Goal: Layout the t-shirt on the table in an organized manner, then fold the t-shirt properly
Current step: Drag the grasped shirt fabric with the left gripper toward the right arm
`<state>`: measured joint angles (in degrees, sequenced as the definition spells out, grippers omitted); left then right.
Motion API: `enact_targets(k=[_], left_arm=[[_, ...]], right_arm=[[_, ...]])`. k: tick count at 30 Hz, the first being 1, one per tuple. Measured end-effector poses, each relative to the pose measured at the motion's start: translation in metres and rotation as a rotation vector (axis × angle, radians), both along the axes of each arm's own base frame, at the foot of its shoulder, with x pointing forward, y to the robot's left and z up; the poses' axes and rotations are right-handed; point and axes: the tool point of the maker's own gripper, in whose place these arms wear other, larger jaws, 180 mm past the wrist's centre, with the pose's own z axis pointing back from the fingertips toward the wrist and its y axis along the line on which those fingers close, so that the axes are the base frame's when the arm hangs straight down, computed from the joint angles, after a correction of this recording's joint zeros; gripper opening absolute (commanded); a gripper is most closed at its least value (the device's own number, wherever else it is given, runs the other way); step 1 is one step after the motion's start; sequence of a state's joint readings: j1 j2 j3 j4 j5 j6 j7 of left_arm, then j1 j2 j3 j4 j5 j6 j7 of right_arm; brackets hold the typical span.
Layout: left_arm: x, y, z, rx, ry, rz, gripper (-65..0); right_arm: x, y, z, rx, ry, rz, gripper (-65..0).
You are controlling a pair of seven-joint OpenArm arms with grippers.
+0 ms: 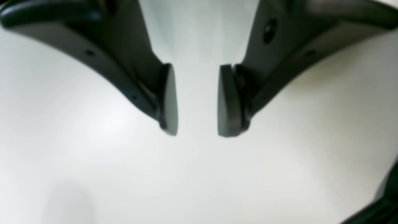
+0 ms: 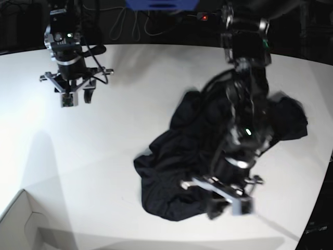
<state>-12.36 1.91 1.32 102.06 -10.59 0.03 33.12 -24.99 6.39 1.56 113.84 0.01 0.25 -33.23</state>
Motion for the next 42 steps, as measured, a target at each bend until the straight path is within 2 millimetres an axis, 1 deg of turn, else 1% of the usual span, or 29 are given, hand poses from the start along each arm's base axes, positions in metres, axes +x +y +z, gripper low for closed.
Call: enact_targets(k=[2,4,5,8,9,12,14,16,17,19,22,25,29,31,33,35,36,37,39,41,42], left_arm=[[-0.029,-0.045,-0.009,0.016,0.013,-0.123,-64.9],[-0.059,-0.087,-0.025,0.01,0.061,-0.241,-64.9],[-0.072,-0.105,-0.029,0.0,0.078,-0.281,-64.9],[-0.104,-0.151,-0.029,-0.022,0.083,-0.411,-64.9],[-0.113,-0.163,-0.029,-0.029,0.088,-0.443,-64.9],[-0.134,-0.192,-0.026,-0.054,0.095,-0.521,-64.9],[-0.141,-0.206,-0.02,-0.073,0.088,-0.553,-64.9],[-0.145,-0.214,-0.019,-0.075,0.084,-0.573,-64.8],[-0.146,-0.216,-0.024,-0.071,0.092,-0.579,-64.8],[-0.149,-0.221,-0.04,-0.05,0.135,-0.595,-64.8],[-0.15,-0.224,-0.057,-0.038,0.183,-0.6,-64.8],[-0.152,-0.226,-0.067,-0.026,0.206,-0.606,-63.9],[-0.17,-0.241,-0.08,0.011,0.232,-0.671,-60.9],[-0.177,-0.244,-0.089,0.031,0.255,-0.695,-56.8],[-0.183,-0.242,-0.102,0.075,0.314,-0.712,-50.8],[-0.187,-0.242,-0.108,0.097,0.349,-0.724,-43.7],[-0.188,-0.242,-0.109,0.103,0.357,-0.728,-41.2],[-0.189,-0.241,-0.111,0.11,0.368,-0.731,-40.1],[-0.19,-0.238,-0.108,0.112,0.373,-0.728,-40.6],[-0.184,-0.226,-0.098,0.099,0.336,-0.712,-40.8],[-0.176,-0.214,-0.096,0.099,0.327,-0.685,-40.8]], right_arm=[[-0.002,-0.014,0.001,-0.02,-0.001,-0.033,-43.1],[-0.005,-0.027,0.001,-0.036,0.004,-0.064,-43.1],[-0.007,-0.034,0.002,-0.04,0.004,-0.083,-43.1],[-0.009,-0.064,0.009,-0.076,-0.011,-0.16,-43.1],[-0.011,-0.075,0.012,-0.092,-0.017,-0.184,-43.1],[-0.018,-0.097,0.017,-0.117,-0.02,-0.243,-43.1],[-0.022,-0.113,0.021,-0.137,-0.026,-0.285,-43.1],[-0.026,-0.124,0.024,-0.151,-0.028,-0.314,-43.1],[-0.028,-0.128,0.025,-0.157,-0.025,-0.327,-43.1],[-0.034,-0.134,0.021,-0.157,0.007,-0.349,-42.9],[-0.037,-0.138,0.021,-0.159,0.017,-0.364,-42.9],[-0.037,-0.139,0.021,-0.16,0.015,-0.366,-42.9],[-0.036,-0.138,0.022,-0.159,0.013,-0.366,-42.8],[-0.035,-0.138,0.022,-0.159,0.01,-0.365,-42.8],[-0.034,-0.139,0.023,-0.16,0.007,-0.364,-42.8],[-0.034,-0.139,0.024,-0.161,0.006,-0.365,-42.7],[-0.034,-0.139,0.024,-0.16,0.006,-0.364,-42.7],[-0.035,-0.14,0.024,-0.161,0.006,-0.367,-42.7],[-0.036,-0.146,0.027,-0.168,0.001,-0.384,-42.7],[-0.034,-0.149,0.029,-0.179,-0.006,-0.386,-41.1],[-0.033,-0.149,0.03,-0.177,-0.009,-0.388,-39.6]])
